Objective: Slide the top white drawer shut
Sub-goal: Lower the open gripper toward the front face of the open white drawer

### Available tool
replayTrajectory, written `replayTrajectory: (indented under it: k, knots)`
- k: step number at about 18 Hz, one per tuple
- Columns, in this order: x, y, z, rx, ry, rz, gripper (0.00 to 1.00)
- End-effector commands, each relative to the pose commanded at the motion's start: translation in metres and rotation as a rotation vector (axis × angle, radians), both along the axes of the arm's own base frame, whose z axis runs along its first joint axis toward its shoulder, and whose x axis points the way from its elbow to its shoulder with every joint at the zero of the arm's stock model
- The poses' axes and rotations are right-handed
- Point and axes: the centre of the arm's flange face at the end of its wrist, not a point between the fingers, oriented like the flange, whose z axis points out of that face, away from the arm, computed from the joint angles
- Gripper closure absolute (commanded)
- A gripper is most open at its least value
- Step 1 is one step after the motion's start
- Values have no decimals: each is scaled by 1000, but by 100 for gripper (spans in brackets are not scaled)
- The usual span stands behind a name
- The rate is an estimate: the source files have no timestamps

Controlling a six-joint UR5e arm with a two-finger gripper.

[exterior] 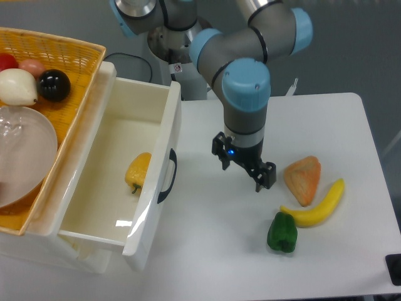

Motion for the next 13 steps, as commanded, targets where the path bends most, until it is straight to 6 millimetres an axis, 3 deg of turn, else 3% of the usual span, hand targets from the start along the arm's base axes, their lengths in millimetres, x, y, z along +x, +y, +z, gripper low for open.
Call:
replayTrajectory:
  k: [5, 9, 13]
  knots:
    - [8, 13, -4, 76, -51, 199, 0]
    - [15, 14, -18, 79, -102, 231, 0]
    - [4, 9, -26, 163, -205, 280, 0]
